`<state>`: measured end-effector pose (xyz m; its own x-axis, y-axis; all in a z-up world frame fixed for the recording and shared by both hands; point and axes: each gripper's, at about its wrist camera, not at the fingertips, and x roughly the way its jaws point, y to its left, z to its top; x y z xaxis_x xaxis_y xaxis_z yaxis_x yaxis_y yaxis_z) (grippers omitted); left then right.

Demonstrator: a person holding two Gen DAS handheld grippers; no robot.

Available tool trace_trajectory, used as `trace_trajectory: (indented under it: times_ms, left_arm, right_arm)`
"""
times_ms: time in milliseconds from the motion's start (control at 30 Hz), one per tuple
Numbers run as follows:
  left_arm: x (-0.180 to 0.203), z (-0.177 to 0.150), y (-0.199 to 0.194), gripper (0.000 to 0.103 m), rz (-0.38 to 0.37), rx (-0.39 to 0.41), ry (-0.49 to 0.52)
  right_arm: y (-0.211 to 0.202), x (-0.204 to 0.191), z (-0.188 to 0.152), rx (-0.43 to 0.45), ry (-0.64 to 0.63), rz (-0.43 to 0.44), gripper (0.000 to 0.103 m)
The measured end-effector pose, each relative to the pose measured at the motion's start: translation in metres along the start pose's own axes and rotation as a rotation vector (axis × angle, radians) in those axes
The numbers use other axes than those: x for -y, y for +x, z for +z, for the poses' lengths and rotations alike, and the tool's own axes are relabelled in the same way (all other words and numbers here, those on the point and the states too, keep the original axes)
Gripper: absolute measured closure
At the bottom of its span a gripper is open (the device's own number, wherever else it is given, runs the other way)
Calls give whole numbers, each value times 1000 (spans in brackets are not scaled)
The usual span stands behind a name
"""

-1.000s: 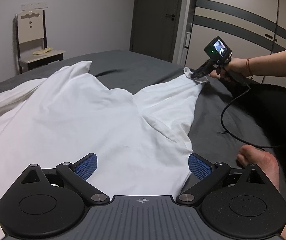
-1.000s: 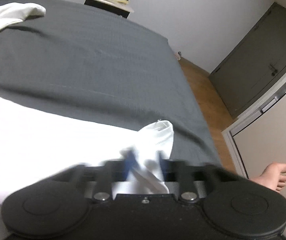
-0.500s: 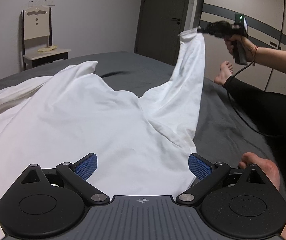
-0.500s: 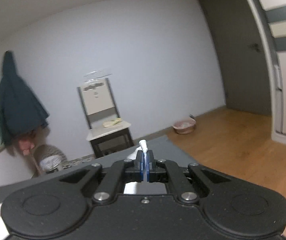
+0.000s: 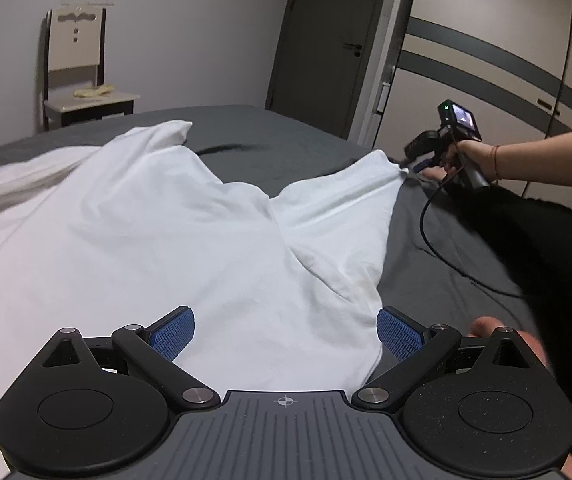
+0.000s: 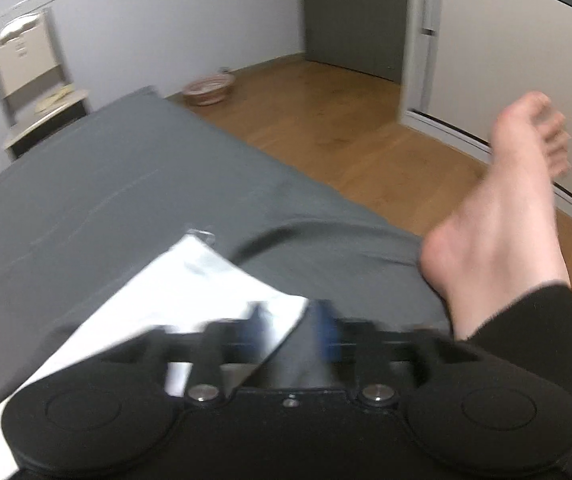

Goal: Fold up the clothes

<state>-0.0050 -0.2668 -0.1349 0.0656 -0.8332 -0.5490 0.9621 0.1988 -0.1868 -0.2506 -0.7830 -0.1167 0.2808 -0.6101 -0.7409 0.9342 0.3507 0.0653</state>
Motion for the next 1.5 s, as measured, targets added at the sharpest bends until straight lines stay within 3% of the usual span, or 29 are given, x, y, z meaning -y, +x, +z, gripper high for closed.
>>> trace_trajectory:
  times_ms: [100,200,300,433,633,767,867,967,1033,1100,1200,1367,1500]
  left_arm:
    - [-1,2,1,4,29,6,-40]
    - [-8,10,-3,4,63,36,-68]
    - [-21,25,-16,4,144,102,-37]
    - [-65,45,-41,4,352,210,-38]
    - [-157,33,-93,4,644,409,-206]
    - [-187,4,-101,4,816,377,-201]
    - [-202,-2,-92,4,779,339,-219]
    - [-201,3,-75,4,722,304,-134]
    - [-198,5,-64,4,681,287,-76]
    - [-200,3,-57,4,648,263,-70]
    - [-200,3,-46,4,631,215,-64]
    - [-195,-2,-39,4,669,126,-59]
    - [-192,-7,-36,4,751,27,-78]
  right_arm:
    - [-37,-11,-5,137,-115,-12,47]
    - [-77,-58,-7,188,-236,155,46]
    - [-123,-129,-22,178,-375,371,46]
    - [-175,-249,-50,83,-494,646,43]
    - [-193,-434,-97,-279,-413,963,43]
    - [-171,-519,-133,-377,-364,974,49]
    - [-142,-553,-145,-398,-282,947,50]
    - [-109,-570,-156,-443,-200,883,53]
    - [-94,-576,-164,-466,-154,868,74]
    - [-91,-577,-165,-441,-135,911,86]
    - [-104,-586,-154,-320,-209,941,96]
    - [-102,-616,-123,-171,-282,904,98]
    - [-76,-655,-100,-134,-319,845,99]
